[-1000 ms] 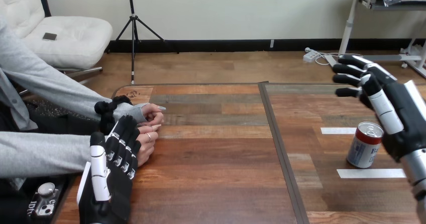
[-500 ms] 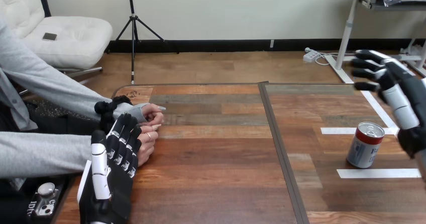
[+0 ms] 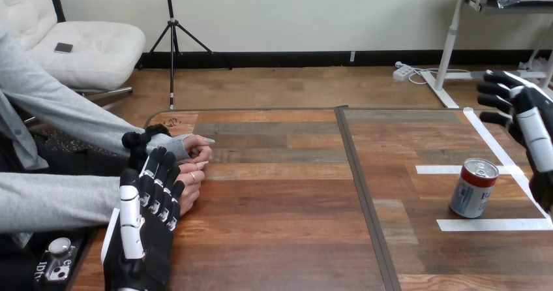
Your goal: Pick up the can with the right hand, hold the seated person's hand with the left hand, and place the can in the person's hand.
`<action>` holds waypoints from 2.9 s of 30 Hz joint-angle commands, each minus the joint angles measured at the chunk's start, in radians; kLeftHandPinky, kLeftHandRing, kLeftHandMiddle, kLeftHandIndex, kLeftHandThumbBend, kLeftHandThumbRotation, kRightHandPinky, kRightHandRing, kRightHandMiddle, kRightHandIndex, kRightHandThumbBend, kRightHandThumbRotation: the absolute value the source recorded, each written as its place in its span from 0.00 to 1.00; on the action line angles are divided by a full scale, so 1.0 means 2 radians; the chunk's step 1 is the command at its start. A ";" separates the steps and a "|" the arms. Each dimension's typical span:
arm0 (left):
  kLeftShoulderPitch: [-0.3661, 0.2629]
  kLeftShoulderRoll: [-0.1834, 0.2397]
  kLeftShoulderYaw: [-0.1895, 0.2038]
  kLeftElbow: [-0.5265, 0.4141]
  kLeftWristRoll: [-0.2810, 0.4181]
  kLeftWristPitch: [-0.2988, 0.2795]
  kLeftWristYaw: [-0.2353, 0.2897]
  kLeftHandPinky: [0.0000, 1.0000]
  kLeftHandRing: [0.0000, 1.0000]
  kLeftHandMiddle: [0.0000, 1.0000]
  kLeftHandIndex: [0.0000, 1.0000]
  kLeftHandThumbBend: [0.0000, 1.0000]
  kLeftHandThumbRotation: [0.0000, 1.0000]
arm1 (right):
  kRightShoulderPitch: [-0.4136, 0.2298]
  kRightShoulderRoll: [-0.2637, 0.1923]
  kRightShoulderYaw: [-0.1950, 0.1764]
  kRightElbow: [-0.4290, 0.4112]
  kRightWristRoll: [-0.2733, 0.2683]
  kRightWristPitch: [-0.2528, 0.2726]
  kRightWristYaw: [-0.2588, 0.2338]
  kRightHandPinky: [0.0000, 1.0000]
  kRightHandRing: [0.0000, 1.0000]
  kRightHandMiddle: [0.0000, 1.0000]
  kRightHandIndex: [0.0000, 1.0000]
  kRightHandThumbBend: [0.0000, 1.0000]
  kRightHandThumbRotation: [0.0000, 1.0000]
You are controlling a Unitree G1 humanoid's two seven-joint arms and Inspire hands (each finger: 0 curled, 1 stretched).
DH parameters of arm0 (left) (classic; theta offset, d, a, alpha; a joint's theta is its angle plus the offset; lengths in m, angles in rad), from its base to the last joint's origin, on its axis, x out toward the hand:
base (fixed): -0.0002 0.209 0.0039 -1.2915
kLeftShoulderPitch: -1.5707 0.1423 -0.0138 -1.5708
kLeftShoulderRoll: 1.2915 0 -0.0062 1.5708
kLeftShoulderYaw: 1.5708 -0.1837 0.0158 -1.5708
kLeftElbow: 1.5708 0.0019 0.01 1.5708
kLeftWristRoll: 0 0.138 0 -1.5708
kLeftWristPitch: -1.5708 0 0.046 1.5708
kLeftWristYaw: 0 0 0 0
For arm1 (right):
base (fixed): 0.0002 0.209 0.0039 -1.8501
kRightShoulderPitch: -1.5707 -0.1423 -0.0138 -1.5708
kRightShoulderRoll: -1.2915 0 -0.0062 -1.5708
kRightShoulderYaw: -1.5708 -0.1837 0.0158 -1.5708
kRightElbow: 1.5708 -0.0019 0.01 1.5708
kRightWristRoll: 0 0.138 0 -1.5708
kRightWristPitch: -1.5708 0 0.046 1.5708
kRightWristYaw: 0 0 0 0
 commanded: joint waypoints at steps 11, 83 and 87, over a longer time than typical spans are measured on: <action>-0.029 0.002 -0.008 -0.006 0.004 -0.017 -0.005 1.00 0.99 0.96 0.95 0.56 1.00 | -0.068 -0.034 -0.014 0.072 -0.001 -0.029 -0.019 0.75 0.82 0.82 0.81 0.57 0.84; -0.024 0.002 -0.010 -0.016 -0.006 -0.006 -0.015 1.00 0.98 0.96 0.95 0.60 0.98 | -0.132 -0.063 0.091 0.243 -0.144 0.092 -0.118 0.88 0.98 0.99 0.96 1.00 0.76; -0.023 0.000 -0.010 -0.019 -0.004 -0.006 -0.011 1.00 0.98 0.96 0.95 0.60 0.98 | -0.133 -0.061 0.099 0.244 -0.151 0.096 -0.120 0.88 0.98 0.98 0.95 1.00 0.76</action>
